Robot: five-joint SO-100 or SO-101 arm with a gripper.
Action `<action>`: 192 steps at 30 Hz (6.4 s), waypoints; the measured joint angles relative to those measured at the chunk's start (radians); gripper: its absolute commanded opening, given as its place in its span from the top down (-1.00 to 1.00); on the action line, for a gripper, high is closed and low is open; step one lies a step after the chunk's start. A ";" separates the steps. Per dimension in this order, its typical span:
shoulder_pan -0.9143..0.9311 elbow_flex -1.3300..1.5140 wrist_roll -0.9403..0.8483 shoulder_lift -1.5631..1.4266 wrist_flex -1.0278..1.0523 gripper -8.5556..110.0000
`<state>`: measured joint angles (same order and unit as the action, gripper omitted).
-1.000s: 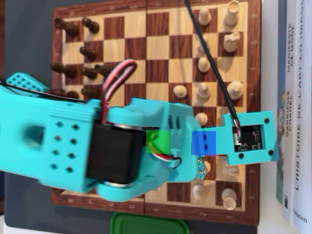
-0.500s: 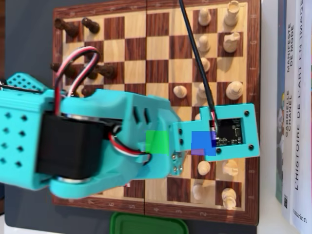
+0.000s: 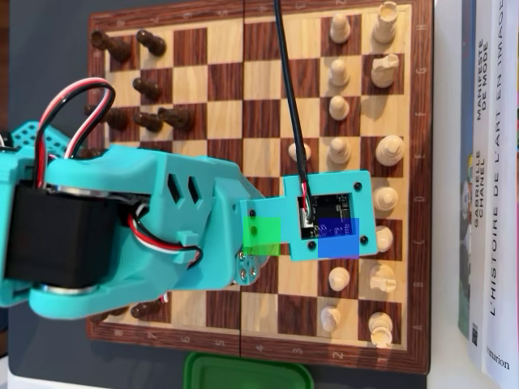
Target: Play chess
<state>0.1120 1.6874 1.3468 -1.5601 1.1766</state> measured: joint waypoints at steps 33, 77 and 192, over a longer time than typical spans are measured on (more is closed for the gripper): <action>0.043 0.084 0.000 0.006 -0.046 0.73; 0.051 0.074 0.000 0.058 -0.052 0.73; -0.075 1.402 0.000 -1.786 -2.628 0.64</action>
<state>0.0368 3.0894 1.3468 -3.3456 -1.4511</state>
